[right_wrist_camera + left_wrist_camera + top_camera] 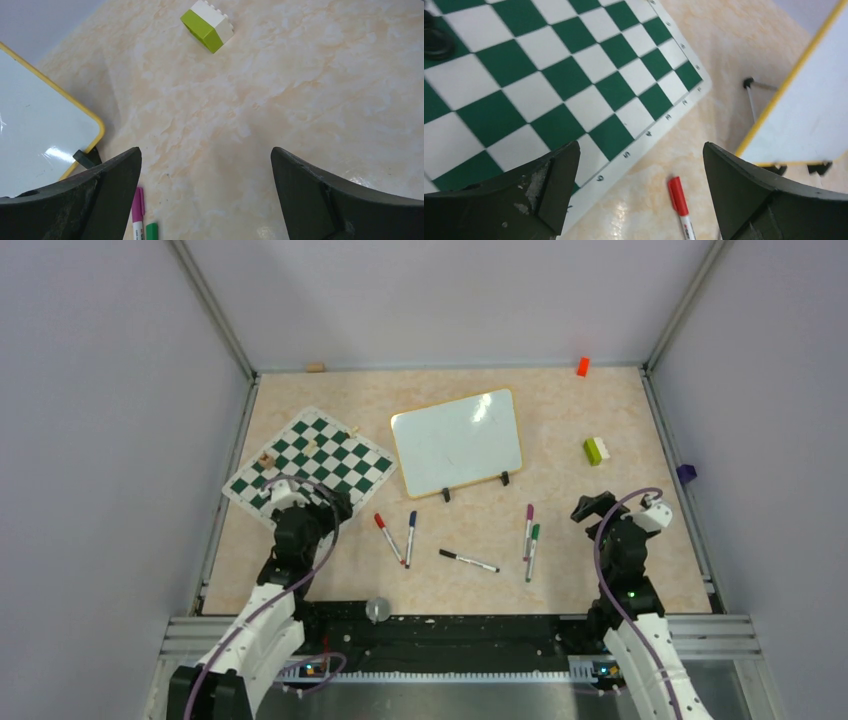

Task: Write a sentence on the whiteboard
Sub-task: Open the whiteboard marker at the center of the board.

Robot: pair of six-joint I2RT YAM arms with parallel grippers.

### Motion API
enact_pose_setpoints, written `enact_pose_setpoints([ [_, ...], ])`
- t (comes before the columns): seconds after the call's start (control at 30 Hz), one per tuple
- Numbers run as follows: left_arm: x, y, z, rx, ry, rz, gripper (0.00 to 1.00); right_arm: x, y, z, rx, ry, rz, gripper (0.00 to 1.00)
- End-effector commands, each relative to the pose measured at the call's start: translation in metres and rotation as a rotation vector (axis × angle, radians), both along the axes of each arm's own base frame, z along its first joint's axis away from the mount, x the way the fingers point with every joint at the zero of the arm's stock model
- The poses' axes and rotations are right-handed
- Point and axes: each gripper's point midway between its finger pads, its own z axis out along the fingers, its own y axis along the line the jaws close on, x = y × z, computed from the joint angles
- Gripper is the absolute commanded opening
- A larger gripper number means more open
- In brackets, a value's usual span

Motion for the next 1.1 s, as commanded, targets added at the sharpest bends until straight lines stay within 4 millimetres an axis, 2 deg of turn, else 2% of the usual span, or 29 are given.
enact_pose_setpoints([
  [0.0,0.005,-0.044,0.037,0.036,-0.098,-0.234,0.98,0.009,0.01,0.031,0.011,-0.08,0.051,0.99],
  [0.2,-0.005,-0.065,0.039,0.096,0.108,-0.212,0.99,0.009,0.01,0.031,0.007,-0.074,0.054,0.99],
  [0.47,-0.014,-0.065,0.022,0.055,0.337,-0.087,0.98,0.009,0.009,0.03,0.012,-0.071,0.045,0.99],
  [0.57,-0.013,-0.076,0.016,0.012,0.388,-0.087,0.92,0.009,0.01,0.029,0.015,-0.068,0.048,0.99],
  [0.67,-0.008,-0.089,0.011,-0.005,0.405,-0.076,0.9,0.01,0.011,0.028,0.019,-0.067,0.052,0.99],
  [0.87,-0.002,-0.088,-0.008,0.03,0.502,0.025,0.83,0.01,0.013,0.028,0.021,-0.065,0.061,0.99],
  [1.07,0.0,-0.1,-0.034,0.011,0.608,0.033,0.77,0.011,0.013,0.028,0.023,-0.066,0.061,0.99],
])
